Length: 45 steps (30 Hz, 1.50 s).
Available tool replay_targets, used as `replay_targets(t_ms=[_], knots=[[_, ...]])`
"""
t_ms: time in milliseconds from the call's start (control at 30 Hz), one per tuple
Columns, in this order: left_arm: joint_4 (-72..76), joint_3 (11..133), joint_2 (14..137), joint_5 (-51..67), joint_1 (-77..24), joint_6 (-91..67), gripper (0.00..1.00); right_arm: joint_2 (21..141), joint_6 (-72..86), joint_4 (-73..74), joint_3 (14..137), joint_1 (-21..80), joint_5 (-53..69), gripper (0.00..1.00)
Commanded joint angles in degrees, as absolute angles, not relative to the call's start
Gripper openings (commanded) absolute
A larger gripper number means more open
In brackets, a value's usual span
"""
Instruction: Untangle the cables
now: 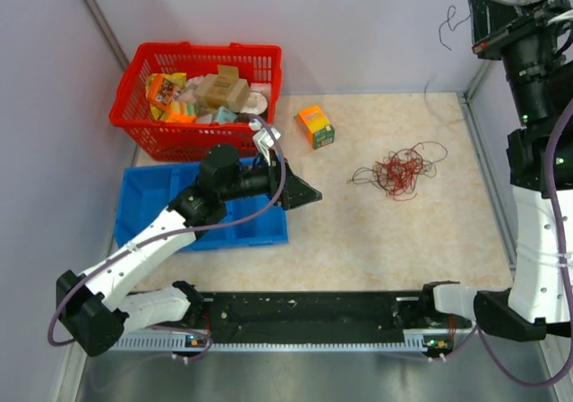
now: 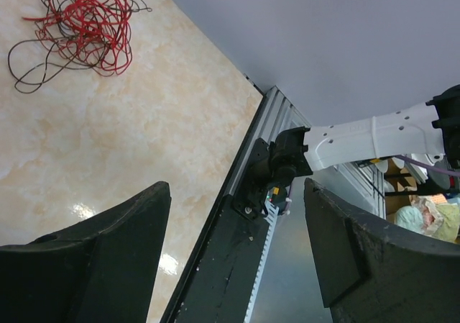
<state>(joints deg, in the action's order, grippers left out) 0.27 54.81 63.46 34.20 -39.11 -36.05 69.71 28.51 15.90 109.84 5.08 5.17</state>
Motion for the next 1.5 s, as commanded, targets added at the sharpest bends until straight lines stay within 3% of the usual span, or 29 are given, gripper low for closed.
replay_targets(t_ms=[0, 167, 267, 433, 700, 867, 1067, 1200, 1400, 1467], knots=[[2.73, 58.18, 60.65, 35.25, -39.20, -34.72, 0.78, 71.36, 29.44, 11.53, 118.37, 4.40, 13.69, 0.00], [2.02, 57.66, 58.89, 34.72, -39.20, -34.45, 0.79, 76.90, 33.65, 9.84, 131.64, 4.40, 19.59, 0.00], [2.02, 56.87, 57.48, 34.80, -39.20, -34.54, 0.79, 75.42, 38.39, 7.92, 128.61, 4.39, 22.84, 0.00], [0.36, 57.21, 54.93, 33.84, -39.20, -32.88, 0.86, 66.55, 44.65, -1.47, 106.92, 4.48, 30.40, 0.00], [-5.10, 53.79, 51.77, 26.02, -39.20, -29.62, 0.90, 53.45, 42.72, -2.72, 71.84, 7.45, 38.67, 0.00], [-3.86, 51.68, 51.94, 24.53, -39.20, -30.06, 0.88, 47.03, 36.21, -0.09, 52.86, 18.88, 33.50, 0.00], [-3.34, 49.66, 54.57, 22.94, -39.20, -31.11, 0.87, 40.00, 48.23, -12.64, 24.13, 22.06, 32.09, 0.00], [-3.17, 50.45, 61.24, 26.79, -39.46, -33.04, 0.87, 38.15, 53.61, -16.00, 14.25, 22.32, 31.38, 0.00], [3.16, 49.83, 68.72, 26.73, -43.50, -35.42, 0.83, 38.50, 51.33, -9.33, 12.83, 23.38, 31.38, 0.00], [3.16, 50.80, 71.18, 25.58, -45.43, -35.25, 0.79, 38.58, 49.58, -4.60, 13.62, 23.38, 30.42, 0.27]])
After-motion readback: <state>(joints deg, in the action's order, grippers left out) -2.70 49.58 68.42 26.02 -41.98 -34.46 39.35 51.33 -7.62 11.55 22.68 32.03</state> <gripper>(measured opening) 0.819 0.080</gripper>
